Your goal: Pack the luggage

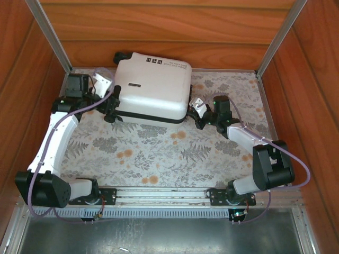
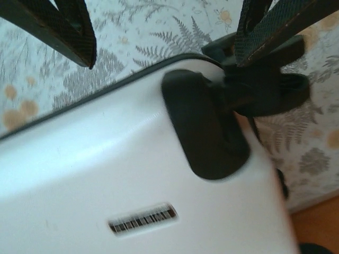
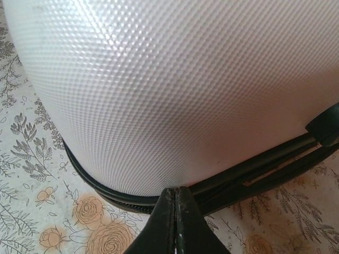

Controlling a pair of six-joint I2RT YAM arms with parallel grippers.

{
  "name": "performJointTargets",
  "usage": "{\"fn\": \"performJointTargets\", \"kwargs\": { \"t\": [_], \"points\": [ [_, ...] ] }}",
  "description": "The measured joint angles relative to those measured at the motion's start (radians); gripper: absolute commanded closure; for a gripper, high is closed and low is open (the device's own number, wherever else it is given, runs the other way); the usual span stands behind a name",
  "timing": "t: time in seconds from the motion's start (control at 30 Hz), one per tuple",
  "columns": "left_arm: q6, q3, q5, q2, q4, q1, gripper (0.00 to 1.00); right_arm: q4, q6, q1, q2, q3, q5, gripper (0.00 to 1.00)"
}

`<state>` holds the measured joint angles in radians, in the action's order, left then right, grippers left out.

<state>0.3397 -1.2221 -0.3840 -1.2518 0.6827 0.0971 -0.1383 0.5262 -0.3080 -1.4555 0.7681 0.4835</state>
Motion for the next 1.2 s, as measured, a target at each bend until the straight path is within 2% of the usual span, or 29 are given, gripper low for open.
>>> {"fn": "performJointTargets", "kwargs": {
  "t": [0.13, 0.4, 0.6, 0.93, 1.2],
  "points": [
    [0.160, 0.027, -0.064, 0.000, 0.026, -0.037, 0.32, 0.006, 0.002, -0.002, 0.004, 0.000, -0.012, 1.00],
    [0.392, -0.063, -0.162, -0.091, 0.079, -0.099, 0.33, 0.005, 0.024, -0.006, 0.003, 0.000, -0.019, 1.00],
    [0.512, -0.142, -0.164, -0.188, 0.145, -0.112, 0.35, 0.004, 0.041, 0.008, 0.000, 0.000, -0.010, 1.00],
    [0.636, -0.231, -0.148, -0.286, 0.217, -0.189, 0.37, 0.014, 0.068, 0.041, -0.029, 0.021, 0.017, 1.00],
    [0.771, -0.307, -0.174, -0.370, 0.257, -0.182, 0.41, 0.053, 0.098, 0.048, -0.047, 0.056, 0.018, 1.00]
  ]
}}
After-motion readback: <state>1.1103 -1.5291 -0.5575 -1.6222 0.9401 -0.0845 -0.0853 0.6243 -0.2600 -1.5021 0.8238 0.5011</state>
